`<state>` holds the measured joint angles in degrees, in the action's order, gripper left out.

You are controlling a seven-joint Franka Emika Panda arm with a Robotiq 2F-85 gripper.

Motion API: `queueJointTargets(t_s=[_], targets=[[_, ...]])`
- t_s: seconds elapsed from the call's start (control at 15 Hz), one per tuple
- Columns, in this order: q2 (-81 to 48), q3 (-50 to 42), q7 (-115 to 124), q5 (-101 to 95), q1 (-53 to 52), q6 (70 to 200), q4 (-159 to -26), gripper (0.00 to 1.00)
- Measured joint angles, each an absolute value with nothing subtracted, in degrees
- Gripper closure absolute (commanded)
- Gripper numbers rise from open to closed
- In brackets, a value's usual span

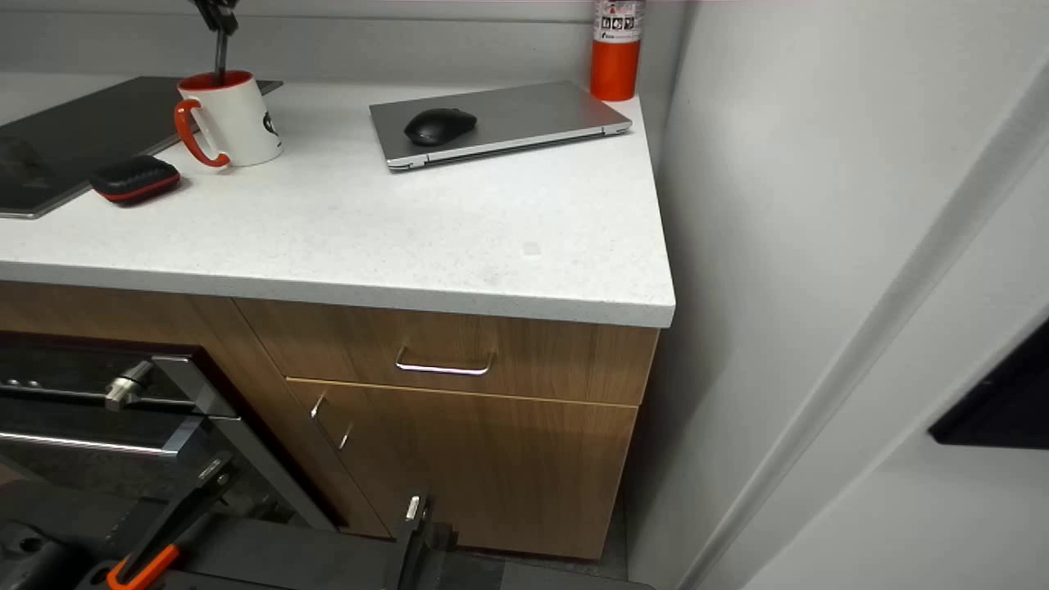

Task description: Put the pen on the countertop

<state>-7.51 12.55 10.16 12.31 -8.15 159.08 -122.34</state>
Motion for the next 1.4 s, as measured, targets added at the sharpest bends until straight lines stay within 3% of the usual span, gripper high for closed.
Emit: queueJointTargets(t_s=[0.73,1.4], targets=[[11.1,9.2,0.8,18.6,-7.2,159.5,-135.7,0.97],[2.9,8.4,2.1,4.6,-6.8,149.3,-137.1,0.97]])
